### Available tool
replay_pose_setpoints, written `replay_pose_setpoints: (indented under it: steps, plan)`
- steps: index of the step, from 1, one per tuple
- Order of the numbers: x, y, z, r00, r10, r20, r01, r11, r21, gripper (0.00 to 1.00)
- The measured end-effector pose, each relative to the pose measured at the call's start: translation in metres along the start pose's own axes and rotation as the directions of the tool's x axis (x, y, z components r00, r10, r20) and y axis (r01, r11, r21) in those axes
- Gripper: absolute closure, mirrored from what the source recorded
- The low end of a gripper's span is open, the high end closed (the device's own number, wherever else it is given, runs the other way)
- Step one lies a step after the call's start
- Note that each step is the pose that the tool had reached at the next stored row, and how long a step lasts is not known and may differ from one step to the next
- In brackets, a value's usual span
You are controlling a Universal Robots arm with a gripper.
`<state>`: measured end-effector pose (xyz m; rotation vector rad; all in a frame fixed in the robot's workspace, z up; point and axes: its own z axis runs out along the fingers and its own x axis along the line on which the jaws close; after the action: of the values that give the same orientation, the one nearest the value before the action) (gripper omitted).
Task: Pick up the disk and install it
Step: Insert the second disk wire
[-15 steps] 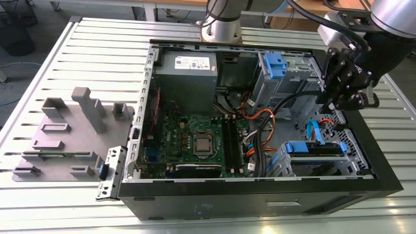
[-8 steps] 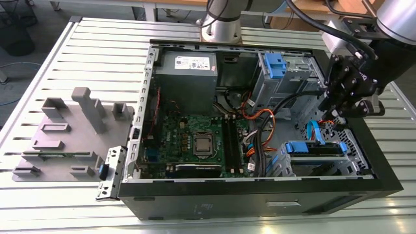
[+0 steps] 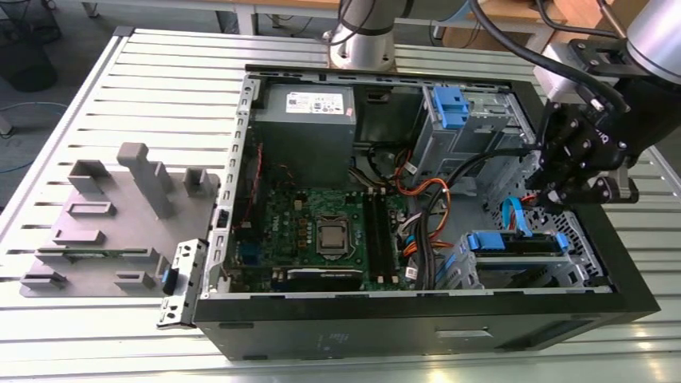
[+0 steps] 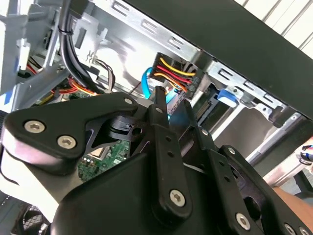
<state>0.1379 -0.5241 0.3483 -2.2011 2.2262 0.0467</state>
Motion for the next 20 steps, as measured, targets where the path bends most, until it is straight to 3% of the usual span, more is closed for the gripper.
replay_pose_setpoints:
  steps: [2,16,20]
  plan:
    - [0.0026,0.0,0.0,1.0,0.0,0.0016,0.0,1.0,0.0,0.69]
    - [0.0035,0.0,-0.0001,1.0,0.0,0.0015,0.0,1.0,0.0,0.69]
    - [0.0037,0.0,-0.0001,1.0,0.0,0.0016,0.0,1.0,0.0,0.62]
